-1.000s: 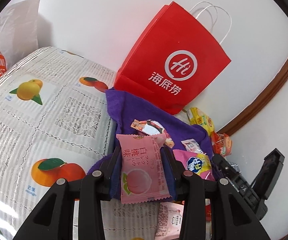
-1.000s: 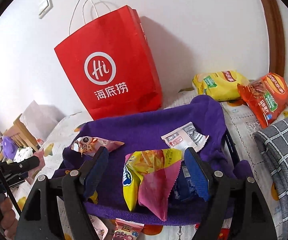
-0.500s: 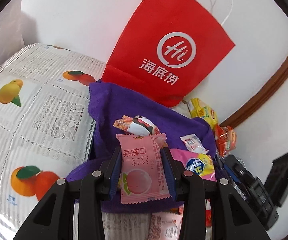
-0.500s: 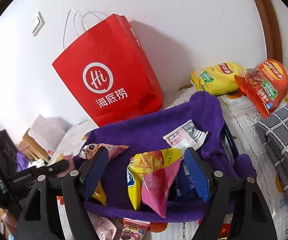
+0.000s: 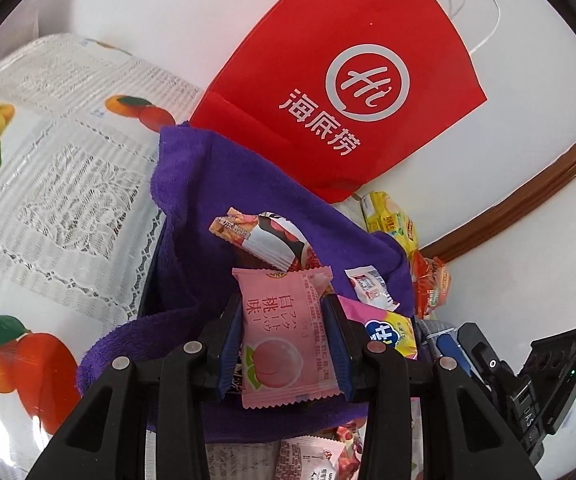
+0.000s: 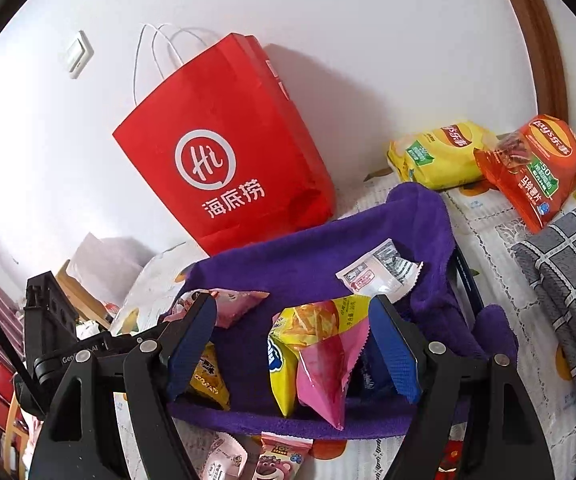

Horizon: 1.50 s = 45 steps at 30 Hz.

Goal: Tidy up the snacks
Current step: 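Carry chip bag and peach packet onto the purple towel, opening both tools, then grasp the red chip packet with the right tool while the left tool grasps the pink rectangular packet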

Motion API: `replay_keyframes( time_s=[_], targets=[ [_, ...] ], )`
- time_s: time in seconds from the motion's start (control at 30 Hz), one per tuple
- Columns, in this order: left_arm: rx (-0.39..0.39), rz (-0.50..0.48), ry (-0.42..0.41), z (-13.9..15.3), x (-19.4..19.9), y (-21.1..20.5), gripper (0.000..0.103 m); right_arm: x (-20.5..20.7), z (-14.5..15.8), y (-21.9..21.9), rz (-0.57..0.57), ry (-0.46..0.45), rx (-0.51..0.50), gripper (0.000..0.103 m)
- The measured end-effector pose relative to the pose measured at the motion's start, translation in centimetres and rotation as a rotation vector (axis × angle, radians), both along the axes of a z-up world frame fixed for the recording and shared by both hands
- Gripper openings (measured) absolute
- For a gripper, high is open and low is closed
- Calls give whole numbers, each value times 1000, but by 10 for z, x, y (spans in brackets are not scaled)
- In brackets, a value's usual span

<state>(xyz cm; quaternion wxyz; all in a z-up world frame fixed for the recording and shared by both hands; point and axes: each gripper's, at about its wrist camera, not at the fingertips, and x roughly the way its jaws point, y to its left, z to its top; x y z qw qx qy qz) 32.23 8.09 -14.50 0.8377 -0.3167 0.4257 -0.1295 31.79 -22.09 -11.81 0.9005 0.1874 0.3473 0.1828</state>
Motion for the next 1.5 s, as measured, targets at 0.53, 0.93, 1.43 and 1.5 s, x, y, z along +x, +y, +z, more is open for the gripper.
replay_keyframes(
  time_s=[0.53,0.93,1.43,1.5],
  targets=[
    [-36,-12,4,9,-6,13,63,2,-5,8,19,8,-31,78],
    [86,-57,-49,32,-32,3,64,-21,-7,0,16,-24,-94,78],
    [168,-185,-120,52,-59,-32,66,-85,-38,-52,-102,164,-157,71],
    [159,-194,-120,52,-60,-33,66,-84,-46,-51,-106,204,-164,71]
  ],
)
